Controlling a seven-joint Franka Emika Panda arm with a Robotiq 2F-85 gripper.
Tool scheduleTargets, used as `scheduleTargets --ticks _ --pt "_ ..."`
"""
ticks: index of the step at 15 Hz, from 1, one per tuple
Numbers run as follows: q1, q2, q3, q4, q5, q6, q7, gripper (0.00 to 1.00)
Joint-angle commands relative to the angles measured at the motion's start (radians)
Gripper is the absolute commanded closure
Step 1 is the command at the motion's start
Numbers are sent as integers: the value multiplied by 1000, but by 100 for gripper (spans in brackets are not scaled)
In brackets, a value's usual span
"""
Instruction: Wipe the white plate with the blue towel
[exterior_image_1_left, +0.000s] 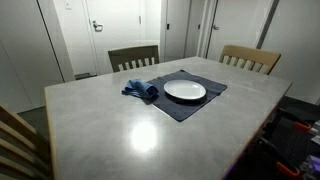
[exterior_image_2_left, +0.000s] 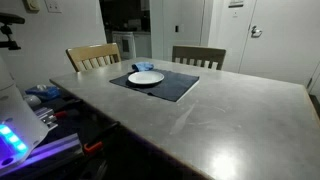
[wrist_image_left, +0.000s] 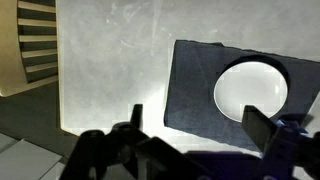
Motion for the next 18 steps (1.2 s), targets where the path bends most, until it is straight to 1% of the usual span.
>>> scheduleTargets --ticks 1,5,10,14,18 --pt "10 1 -8 2 -4 -3 4 0" --pt "23 42 6 56 -27 -7 -17 0" --pt "56 116 35 165 -77 -34 -56 0" --pt "74 182 56 238 -120 -41 -80 0" --pt "93 257 70 299 -136 -41 -118 0"
